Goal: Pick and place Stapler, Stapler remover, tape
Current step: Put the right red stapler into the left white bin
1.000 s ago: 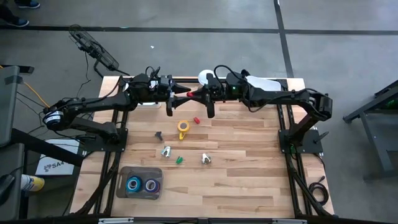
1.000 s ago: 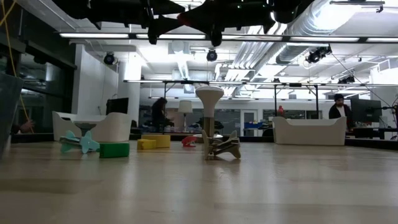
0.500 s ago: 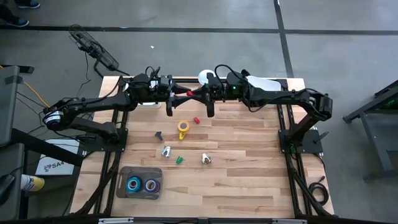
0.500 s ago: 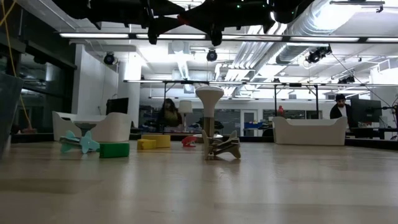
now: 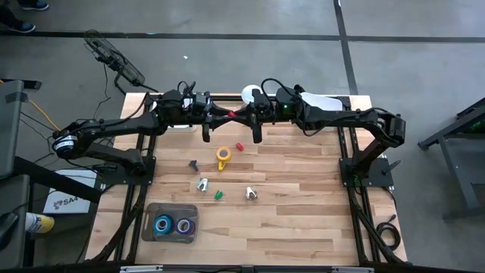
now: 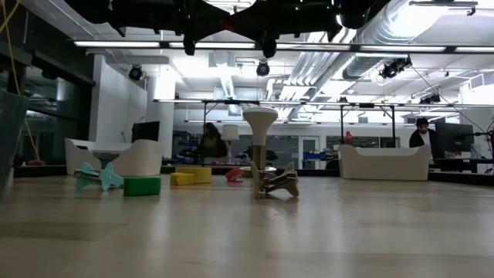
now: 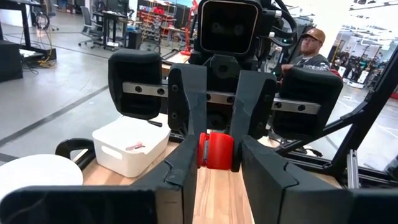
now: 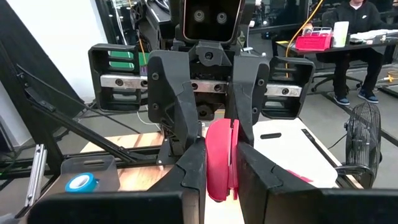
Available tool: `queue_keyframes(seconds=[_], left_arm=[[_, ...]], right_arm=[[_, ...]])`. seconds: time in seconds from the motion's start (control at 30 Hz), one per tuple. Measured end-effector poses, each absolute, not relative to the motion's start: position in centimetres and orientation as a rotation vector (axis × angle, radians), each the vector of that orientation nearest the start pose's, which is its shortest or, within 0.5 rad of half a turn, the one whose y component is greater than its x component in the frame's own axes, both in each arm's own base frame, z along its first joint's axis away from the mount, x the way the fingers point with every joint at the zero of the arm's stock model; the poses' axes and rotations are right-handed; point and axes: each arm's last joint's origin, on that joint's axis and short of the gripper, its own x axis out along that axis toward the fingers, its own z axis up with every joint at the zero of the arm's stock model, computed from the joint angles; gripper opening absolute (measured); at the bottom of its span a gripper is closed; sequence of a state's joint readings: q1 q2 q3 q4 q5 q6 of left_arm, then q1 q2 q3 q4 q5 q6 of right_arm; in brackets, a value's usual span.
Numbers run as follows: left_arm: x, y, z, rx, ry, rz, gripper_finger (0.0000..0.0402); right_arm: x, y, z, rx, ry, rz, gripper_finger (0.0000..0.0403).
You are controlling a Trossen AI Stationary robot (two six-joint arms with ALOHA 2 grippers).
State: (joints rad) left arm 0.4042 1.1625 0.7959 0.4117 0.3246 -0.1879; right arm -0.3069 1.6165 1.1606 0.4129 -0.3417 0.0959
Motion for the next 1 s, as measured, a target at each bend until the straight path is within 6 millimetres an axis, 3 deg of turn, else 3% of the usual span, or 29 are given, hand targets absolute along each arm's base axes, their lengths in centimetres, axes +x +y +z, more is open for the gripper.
queue_keyframes(seconds=[0.5,0.7,0.83,1.0], left_arm=[[24.31,9.38,31.85,-0.171,-0.051,0.071,0.0092],[24.3,9.39,31.87,-0.17,-0.053,0.071,0.009],[24.31,9.41,32.03,-0.166,-0.063,0.072,0.0076],[24.32,9.4,32.01,-0.166,-0.061,0.068,0.0025]], right_arm=[[35.88,-10.33,30.89,0.111,0.046,0.04,0.0047],[35.86,-10.35,30.82,0.114,0.054,0.03,0.0111],[35.91,-10.34,30.73,0.116,0.059,0.038,0.0129],[35.9,-10.35,30.75,0.107,0.056,0.041,0.0132]])
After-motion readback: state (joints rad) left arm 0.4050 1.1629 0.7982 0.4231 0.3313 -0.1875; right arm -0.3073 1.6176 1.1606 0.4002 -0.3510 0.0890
